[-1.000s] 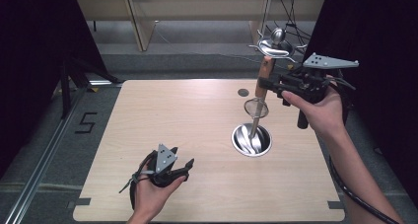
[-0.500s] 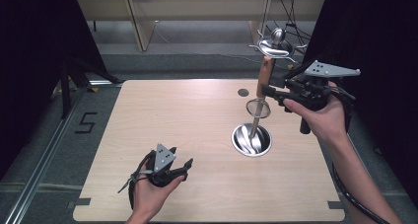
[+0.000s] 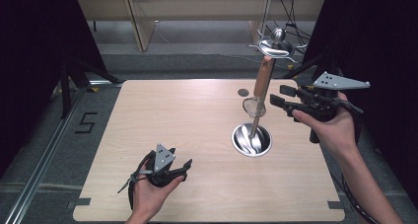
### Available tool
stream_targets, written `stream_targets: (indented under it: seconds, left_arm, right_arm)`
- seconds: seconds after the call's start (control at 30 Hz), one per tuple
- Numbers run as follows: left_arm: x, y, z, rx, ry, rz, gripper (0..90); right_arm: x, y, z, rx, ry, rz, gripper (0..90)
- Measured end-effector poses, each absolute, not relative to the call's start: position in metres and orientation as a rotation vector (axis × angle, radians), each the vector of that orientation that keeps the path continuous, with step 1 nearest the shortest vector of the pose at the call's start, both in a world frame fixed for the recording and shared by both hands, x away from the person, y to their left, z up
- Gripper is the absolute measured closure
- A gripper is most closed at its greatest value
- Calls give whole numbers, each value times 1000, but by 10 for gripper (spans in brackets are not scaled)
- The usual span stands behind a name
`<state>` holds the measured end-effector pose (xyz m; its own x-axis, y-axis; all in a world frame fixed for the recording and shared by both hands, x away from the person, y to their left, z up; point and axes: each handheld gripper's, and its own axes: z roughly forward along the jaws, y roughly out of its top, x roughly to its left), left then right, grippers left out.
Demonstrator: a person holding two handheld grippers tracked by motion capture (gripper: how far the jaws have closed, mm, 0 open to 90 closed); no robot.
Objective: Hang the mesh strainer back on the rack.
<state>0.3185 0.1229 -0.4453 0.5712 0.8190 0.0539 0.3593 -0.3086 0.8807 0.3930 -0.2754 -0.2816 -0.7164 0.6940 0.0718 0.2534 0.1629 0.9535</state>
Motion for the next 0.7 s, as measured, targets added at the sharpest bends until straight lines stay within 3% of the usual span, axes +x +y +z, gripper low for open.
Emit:
stream_targets:
  seconds: [0.7]
  left_arm:
    - [320, 126, -447, 1896, 963, 634, 322]
  right_arm:
    - [373, -318, -328, 1058, 2051, 1420, 414]
